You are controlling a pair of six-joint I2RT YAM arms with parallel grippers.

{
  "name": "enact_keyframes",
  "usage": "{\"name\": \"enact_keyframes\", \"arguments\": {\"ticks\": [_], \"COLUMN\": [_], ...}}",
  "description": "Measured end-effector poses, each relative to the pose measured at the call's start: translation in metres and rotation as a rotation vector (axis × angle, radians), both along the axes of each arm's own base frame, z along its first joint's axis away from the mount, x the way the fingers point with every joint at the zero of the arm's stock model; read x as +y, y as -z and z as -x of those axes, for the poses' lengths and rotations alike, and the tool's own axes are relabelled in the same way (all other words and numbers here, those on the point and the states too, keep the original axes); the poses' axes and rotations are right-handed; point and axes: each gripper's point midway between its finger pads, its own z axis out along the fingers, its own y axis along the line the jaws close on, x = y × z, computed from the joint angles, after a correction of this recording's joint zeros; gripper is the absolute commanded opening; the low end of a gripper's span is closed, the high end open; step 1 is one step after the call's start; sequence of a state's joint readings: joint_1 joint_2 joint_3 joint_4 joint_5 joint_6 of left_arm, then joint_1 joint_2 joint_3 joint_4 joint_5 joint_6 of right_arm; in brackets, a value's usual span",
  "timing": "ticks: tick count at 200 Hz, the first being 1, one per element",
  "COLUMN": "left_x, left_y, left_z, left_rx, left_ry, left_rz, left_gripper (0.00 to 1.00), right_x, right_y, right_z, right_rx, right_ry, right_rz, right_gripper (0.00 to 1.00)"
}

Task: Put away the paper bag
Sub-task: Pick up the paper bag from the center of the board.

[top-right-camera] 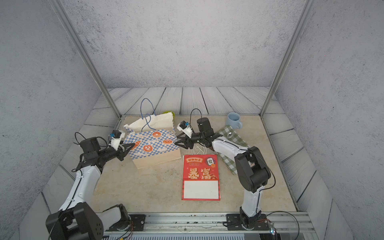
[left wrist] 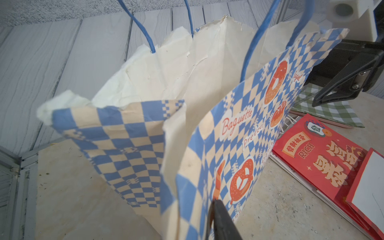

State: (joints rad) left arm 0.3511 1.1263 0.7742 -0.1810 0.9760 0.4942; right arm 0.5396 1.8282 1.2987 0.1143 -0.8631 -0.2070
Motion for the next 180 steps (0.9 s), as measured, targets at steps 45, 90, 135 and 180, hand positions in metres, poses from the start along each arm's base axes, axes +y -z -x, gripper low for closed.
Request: {"name": "enact_keyframes", "arguments": {"ticks": [45, 90, 135, 180], "left_x": [-0.003, -0.007, -0.008, -0.009], "left_y": [0.0, 0.0, 0.002, 0.007], "left_z": [-0.001, -0.003, -0.006, -0.008], "left_rx": [-0.006, -0.01, -0.014, 0.001], "left_ry": [0.006, 0.015, 0.018, 0.016], "left_rz": [-0.013, -0.019, -0.025, -0.029], "left_gripper": [0.24, 0.24, 0.25, 0.26], "right_x": [0.001, 0.012, 0.025, 0.029], "right_y": [-0.012, -0.032, -0.039, -0.026], "right_z": [-0.012, -0.02, -0.019, -0.018], "right_rx": [-0.035, -0.089, -0.1, -0.08], "right_ry": [0.056, 0.062, 0.013, -0.006], "right_rz": [-0.026, -0.056, -0.082, -0.073], "right_gripper": [0.76, 0.78, 0.7, 0.6]}}
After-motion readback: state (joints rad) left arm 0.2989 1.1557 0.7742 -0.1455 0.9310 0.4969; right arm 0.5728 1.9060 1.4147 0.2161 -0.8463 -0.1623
